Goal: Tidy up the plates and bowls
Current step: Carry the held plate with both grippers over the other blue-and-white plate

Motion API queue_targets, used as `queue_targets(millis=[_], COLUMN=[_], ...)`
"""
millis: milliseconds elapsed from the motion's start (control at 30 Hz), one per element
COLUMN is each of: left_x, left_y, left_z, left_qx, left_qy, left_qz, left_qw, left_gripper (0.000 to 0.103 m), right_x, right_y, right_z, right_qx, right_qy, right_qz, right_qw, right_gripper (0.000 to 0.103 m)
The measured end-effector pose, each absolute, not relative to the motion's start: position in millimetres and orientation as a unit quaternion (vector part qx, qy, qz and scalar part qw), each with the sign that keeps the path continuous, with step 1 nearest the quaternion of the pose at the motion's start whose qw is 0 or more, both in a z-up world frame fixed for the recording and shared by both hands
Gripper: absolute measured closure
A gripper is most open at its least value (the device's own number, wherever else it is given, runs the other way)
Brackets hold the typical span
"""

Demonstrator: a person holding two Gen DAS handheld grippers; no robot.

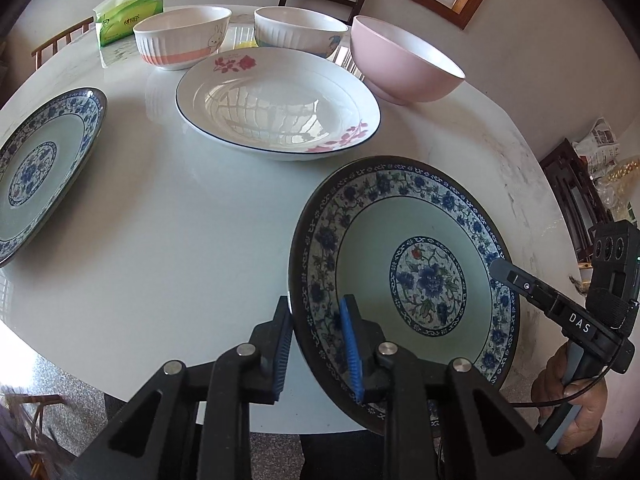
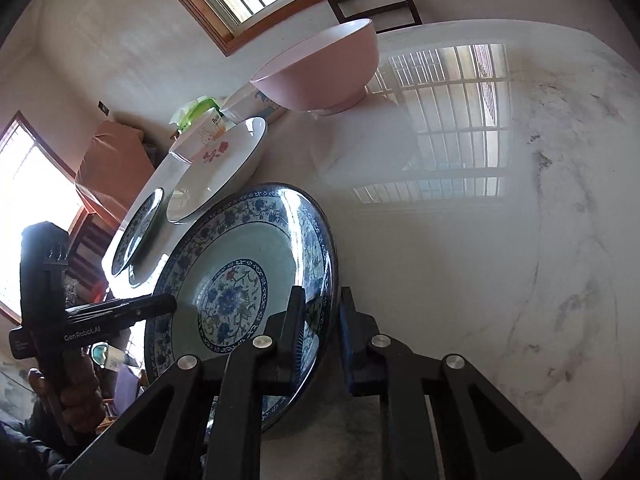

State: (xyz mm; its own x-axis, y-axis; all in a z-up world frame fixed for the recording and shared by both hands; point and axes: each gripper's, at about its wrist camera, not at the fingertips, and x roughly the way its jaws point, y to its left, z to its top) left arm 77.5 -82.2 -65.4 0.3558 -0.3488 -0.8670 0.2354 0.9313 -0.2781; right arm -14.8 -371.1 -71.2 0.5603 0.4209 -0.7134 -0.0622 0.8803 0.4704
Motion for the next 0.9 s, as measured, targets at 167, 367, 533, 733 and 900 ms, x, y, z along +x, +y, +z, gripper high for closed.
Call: queue_targets(millis=[167,367,533,733,900], left_x=[64,54,47,42,46], left_y=[-78,-58,-30,12,48], left_z=[-58,-46,-35,-23,-12], left_qx=[-0.041,-0.052,-0.072,-0.102,-0.120], left_qy=[0.526,0.514,0.501,0.484,0.469], left_qz=[-0.171,-0.157,-0.137,-0.109,-0.081], left_qw=[0.832,0.842,0.852,0.862,0.871], left_gripper=[0.079,0.079,0.079,0.079,0.079], right_x=[-22,-34,-38,-29,-15], right_y=[-372,-363,-345,-314,-279], right_z=[-73,-72,-64,-52,-42], right_qx=[0.227,0.246,0.243,0.235,0.217], right_qy=[0.451,0.454,0.452,0.449,0.448], right_qz=[0.143,0.150,0.167,0.194,0.218], right_qw=[0.851,0.843,0.842,0.840,0.840], right_gripper=[0.089,0.089,0.089,0.089,0.089])
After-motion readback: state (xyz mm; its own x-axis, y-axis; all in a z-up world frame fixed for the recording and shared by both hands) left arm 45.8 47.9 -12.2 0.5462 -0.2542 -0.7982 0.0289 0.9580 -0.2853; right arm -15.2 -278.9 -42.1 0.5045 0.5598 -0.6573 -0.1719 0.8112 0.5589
